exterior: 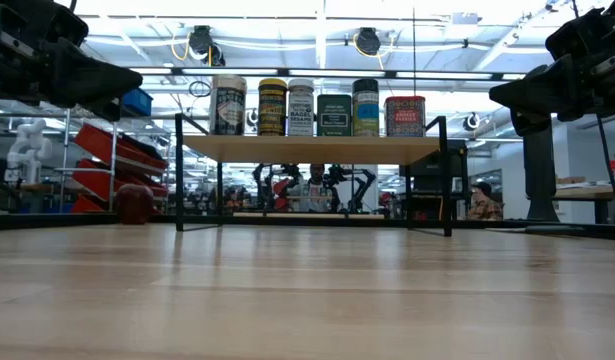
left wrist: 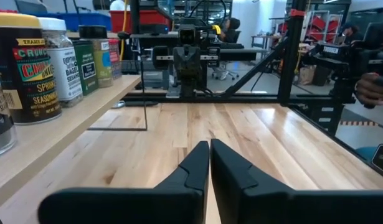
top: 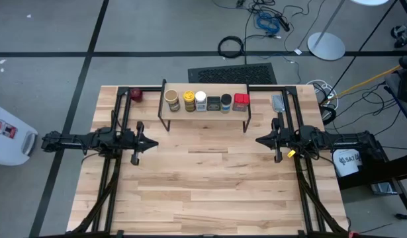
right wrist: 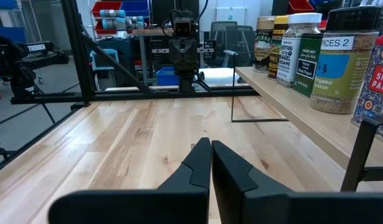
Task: Shelf spices
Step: Return to Home Position
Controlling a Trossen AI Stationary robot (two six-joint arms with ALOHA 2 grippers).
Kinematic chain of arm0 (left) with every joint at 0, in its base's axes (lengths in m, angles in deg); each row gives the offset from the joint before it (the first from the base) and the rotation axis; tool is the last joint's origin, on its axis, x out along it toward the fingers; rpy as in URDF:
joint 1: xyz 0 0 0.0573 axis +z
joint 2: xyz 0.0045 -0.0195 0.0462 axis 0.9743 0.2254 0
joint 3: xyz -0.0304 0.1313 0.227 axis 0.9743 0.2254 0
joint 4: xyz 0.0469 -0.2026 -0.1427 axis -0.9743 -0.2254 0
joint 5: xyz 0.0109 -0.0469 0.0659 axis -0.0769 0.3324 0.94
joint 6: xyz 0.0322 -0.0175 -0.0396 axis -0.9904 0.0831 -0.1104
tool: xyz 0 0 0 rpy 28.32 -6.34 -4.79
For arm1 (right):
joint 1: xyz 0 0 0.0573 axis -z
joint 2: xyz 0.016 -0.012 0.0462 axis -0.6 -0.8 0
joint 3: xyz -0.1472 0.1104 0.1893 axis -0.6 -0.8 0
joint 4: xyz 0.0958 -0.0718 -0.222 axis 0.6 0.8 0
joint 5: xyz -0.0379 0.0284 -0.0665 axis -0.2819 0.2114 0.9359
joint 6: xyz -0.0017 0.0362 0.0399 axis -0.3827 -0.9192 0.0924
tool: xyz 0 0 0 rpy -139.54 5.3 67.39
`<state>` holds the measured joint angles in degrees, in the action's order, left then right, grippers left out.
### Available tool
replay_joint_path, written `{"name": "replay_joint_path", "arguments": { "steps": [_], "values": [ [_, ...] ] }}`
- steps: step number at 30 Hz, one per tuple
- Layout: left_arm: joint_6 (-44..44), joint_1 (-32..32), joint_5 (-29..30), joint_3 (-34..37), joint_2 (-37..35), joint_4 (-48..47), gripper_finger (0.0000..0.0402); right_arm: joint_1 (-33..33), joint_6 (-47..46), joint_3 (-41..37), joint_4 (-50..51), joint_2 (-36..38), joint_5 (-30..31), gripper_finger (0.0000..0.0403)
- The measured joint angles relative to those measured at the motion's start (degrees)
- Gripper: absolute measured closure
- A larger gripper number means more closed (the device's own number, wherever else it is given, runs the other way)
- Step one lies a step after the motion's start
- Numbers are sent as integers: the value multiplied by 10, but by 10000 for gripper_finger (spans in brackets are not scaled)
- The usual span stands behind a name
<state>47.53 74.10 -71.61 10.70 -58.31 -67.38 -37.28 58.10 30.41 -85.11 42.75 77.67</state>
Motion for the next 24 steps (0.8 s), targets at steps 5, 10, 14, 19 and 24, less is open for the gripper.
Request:
{"name": "replay_joint_path", "arguments": {
  "steps": [5, 10, 14, 19, 24],
  "values": [
    [-7, 0, 0, 0, 0, 0, 386, 0, 0, 0, 0, 0, 0, 403],
    [-6, 0, 0, 0, 0, 0, 387, 0, 0, 0, 0, 0, 0, 403],
    [-6, 0, 0, 0, 0, 0, 387, 0, 0, 0, 0, 0, 0, 403],
    [-6, 0, 0, 0, 0, 1, 387, 0, 0, 0, 0, 0, 0, 403],
    [-6, 0, 1, 0, 0, 1, 387, 0, 0, 0, 0, 0, 0, 403]
  ]
}}
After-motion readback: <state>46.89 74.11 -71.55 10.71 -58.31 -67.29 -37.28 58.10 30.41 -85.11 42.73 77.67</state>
